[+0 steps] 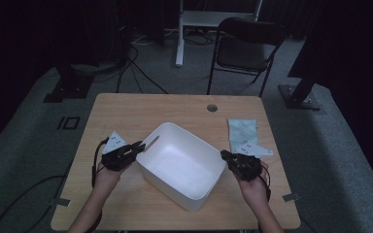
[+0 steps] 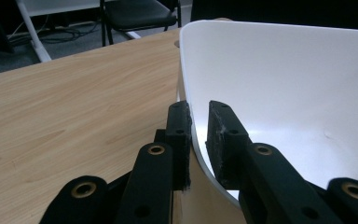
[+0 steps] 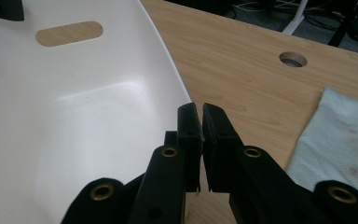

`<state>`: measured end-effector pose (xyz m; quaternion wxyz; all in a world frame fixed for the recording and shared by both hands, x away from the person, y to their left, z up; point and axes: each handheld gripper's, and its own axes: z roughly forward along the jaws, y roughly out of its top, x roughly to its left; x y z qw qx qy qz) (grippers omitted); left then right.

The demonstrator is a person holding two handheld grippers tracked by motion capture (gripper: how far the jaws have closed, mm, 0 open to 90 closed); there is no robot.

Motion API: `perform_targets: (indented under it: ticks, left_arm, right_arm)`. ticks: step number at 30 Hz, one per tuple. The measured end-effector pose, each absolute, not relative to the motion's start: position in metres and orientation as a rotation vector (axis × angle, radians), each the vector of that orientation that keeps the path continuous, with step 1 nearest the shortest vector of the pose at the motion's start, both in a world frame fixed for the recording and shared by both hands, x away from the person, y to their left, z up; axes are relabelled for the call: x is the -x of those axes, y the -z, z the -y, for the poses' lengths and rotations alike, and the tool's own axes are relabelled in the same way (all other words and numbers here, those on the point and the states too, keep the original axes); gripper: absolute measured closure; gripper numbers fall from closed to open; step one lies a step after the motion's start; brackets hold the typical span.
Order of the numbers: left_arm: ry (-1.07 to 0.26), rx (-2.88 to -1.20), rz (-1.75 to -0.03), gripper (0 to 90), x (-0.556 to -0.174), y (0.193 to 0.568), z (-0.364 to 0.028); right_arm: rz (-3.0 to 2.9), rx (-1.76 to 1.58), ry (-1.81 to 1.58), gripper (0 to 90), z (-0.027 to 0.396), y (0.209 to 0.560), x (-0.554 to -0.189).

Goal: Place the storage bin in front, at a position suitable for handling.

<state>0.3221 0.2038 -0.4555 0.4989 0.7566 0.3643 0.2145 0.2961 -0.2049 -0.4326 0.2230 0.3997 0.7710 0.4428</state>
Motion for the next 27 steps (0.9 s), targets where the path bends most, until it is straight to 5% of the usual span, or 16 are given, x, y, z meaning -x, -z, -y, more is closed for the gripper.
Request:
perform_targets:
  ticks: [27]
  left_arm:
    - [-0.6, -1.763, -1.015, 78.1, -0.286, 0.457, -0.199]
  right_arm:
    - [-2.181, -0.958, -1.238, 86.5, 0.203, 0.433, -0.335]
